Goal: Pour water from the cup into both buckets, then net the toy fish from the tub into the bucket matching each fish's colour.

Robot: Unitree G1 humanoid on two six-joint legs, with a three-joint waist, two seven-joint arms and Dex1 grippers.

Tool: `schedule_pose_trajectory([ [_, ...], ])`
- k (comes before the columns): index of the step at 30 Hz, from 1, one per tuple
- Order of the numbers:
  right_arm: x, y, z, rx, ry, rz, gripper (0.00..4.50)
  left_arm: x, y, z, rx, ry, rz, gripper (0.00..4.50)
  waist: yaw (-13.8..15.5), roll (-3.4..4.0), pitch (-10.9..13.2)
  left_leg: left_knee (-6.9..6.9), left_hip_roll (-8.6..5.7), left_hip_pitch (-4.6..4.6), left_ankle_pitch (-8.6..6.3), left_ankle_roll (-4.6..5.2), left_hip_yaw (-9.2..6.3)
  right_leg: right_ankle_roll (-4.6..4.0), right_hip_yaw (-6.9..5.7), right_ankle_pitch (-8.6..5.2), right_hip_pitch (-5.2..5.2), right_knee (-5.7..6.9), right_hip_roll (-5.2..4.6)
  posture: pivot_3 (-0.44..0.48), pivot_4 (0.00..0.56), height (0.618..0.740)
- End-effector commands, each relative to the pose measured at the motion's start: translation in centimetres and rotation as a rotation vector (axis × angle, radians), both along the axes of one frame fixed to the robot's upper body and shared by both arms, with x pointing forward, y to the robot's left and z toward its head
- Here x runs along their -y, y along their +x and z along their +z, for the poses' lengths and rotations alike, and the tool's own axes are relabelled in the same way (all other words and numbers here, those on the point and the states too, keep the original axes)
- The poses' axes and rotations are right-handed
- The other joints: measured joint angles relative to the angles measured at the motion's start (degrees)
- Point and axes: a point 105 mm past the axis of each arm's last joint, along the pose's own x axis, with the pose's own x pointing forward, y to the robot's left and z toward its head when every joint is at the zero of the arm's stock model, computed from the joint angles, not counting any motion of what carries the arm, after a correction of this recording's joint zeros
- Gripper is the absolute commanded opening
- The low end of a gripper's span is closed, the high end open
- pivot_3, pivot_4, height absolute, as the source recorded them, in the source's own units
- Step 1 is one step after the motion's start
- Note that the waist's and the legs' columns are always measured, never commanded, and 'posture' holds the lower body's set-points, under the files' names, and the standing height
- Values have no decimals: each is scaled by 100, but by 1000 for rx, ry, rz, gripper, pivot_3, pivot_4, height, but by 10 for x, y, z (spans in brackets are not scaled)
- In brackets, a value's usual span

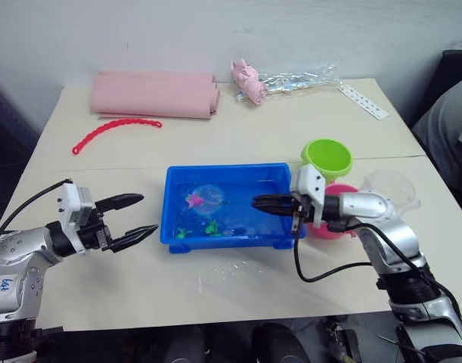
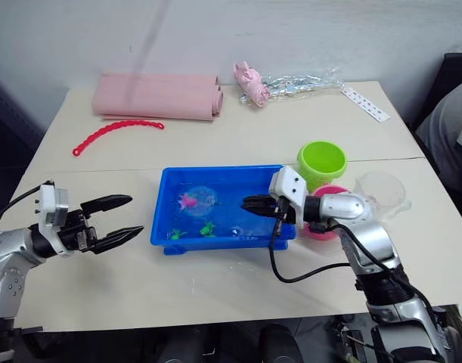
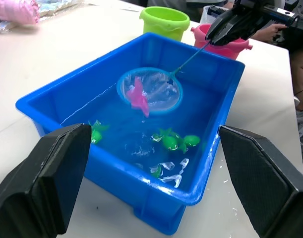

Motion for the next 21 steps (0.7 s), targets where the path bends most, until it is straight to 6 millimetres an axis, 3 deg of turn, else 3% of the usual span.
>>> schedule_pose_trajectory([
  [1, 17, -15, 15, 52, 17, -4, 0, 10, -2, 12, 26, 15, -78, 4469, 10, 0, 0, 0, 0, 0, 0, 0, 0, 0, 0, 0, 2, 0, 0, 0, 150, 740],
  [12, 55, -48, 11, 53, 44, -141, 0, 42, -1, 13, -35, 29, -281, 4469, 17, 0, 1, -12, -1, 1, 2, -3, 1, 0, 0, 0, 6, -3, 4, 0, 150, 740],
  [18, 70, -70, 25, 81, 78, -235, 0, 71, -3, 14, -65, -4, -411, 4469, 108, 1, 1, -10, 0, 3, 2, -3, 2, 0, 3, 0, 8, -16, 6, 0, 150, 740],
  [21, 92, -87, 29, 85, 68, -360, 0, 86, 1, 14, -67, -38, -468, 4469, 188, 1, 1, -10, 0, 2, 2, -3, 1, 0, 2, 0, 10, -20, 6, 0, 150, 740],
])
